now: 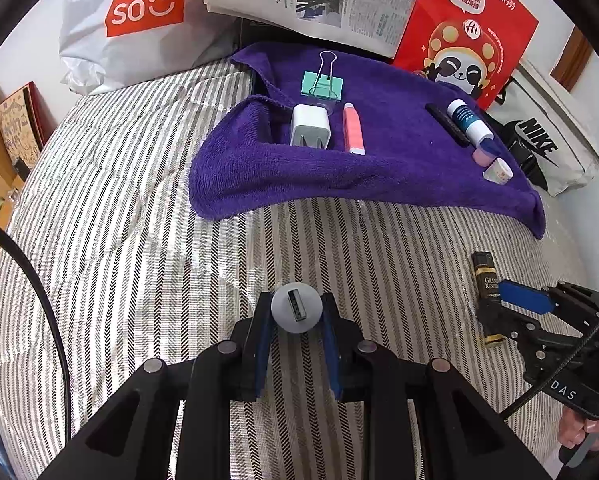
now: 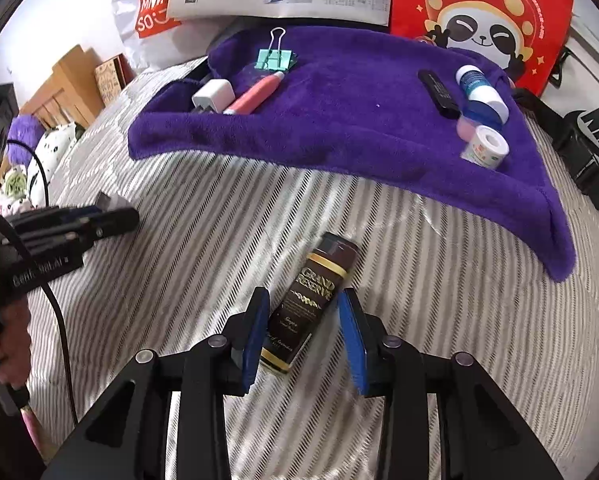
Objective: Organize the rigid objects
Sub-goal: 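Grasp the gold-and-black Grand Reserve box with the right gripper while the left holds the adapter, then carry the Grand Reserve box toward the towel with the right gripper while the left carries the adapter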
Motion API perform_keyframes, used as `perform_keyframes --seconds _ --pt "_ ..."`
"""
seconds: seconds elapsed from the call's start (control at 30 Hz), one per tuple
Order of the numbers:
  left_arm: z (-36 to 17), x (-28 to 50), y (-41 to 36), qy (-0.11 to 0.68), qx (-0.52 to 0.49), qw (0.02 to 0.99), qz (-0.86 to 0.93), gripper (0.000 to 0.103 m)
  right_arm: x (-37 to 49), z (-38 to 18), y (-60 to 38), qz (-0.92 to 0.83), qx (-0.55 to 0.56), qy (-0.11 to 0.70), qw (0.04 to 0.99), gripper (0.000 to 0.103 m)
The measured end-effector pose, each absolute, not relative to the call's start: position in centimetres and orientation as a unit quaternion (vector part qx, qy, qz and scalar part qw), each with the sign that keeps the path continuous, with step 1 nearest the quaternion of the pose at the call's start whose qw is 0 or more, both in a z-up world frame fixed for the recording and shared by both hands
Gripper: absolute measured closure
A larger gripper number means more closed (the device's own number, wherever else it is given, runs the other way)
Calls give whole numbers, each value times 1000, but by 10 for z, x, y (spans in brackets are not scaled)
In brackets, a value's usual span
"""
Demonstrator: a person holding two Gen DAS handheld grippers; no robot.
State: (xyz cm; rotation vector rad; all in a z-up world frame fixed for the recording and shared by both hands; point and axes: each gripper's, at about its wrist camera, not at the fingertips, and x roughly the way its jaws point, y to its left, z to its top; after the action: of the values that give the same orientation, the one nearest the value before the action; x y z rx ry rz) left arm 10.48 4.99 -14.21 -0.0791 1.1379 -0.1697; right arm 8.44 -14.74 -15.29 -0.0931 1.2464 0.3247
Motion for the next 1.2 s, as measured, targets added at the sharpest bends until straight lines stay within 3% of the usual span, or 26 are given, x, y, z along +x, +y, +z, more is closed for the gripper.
perform_keyframes --seconds 0.37,0.47,1.03,1.2 --pt "-142 105 48 540 -27 837 -86 81 77 -155 -161 149 -71 573 802 64" --pt "-142 105 48 540 -29 837 -87 81 73 -153 -155 165 -88 567 802 80" --pt "-143 102 45 544 -21 834 -93 81 82 -155 -151 176 -83 569 799 79" --pt "-142 101 44 545 -22 833 -92 81 85 -155 -149 183 -81 566 799 73"
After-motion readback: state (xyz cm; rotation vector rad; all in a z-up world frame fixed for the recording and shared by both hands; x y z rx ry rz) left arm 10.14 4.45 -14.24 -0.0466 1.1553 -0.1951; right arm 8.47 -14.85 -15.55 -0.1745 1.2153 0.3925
